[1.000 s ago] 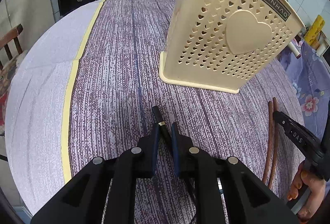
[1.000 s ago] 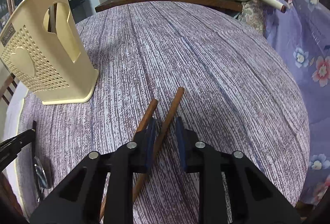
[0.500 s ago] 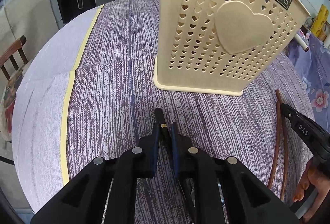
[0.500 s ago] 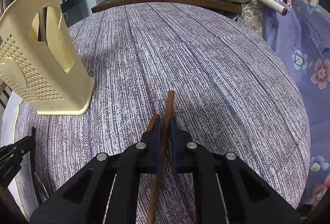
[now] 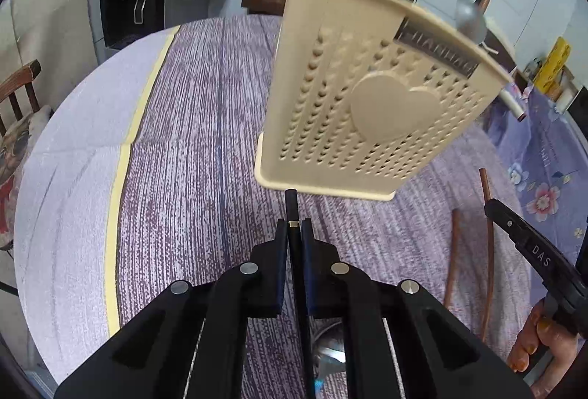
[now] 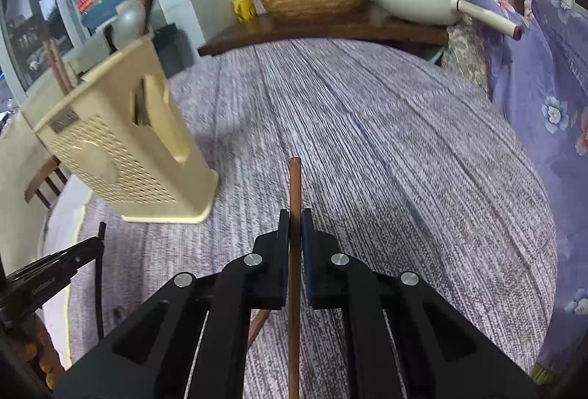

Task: Organize utensils
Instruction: 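Lift both chopsticks and carry them above the cream holder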

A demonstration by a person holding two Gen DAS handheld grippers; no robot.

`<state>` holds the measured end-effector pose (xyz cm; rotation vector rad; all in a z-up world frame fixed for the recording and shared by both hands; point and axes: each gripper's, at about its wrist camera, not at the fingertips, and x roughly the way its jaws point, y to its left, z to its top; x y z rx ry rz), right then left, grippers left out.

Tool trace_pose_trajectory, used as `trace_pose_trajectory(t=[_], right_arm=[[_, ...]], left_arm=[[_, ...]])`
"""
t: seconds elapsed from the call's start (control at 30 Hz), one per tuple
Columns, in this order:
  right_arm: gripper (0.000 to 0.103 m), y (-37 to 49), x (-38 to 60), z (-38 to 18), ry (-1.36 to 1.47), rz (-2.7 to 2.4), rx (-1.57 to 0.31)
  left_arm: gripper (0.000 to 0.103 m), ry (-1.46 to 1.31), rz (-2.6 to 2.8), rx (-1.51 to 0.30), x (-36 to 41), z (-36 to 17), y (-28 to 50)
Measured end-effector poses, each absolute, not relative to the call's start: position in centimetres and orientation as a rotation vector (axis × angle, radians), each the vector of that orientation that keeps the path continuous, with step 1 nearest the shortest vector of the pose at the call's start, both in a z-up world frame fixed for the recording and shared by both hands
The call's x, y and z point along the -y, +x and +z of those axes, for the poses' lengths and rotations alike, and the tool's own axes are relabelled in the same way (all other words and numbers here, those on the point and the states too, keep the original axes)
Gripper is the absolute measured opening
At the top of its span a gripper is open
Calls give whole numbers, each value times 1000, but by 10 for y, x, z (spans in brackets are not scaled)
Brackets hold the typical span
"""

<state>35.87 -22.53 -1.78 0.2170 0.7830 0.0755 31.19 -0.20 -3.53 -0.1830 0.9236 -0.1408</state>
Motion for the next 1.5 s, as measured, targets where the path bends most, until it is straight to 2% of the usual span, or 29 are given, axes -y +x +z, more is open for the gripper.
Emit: trace_pose_trajectory(t=[0.37, 0.73, 1.5], right_arm=[[7, 305, 226, 46, 165, 275, -632], [7, 270, 231, 81, 137, 411, -585], [7, 264, 220, 129, 149, 494, -519]], left_arm=[[8, -210, -223, -782, -3, 17, 272], [8, -125, -283, -622, -7, 67, 222], [8, -145, -318, -540, -18, 112, 213]])
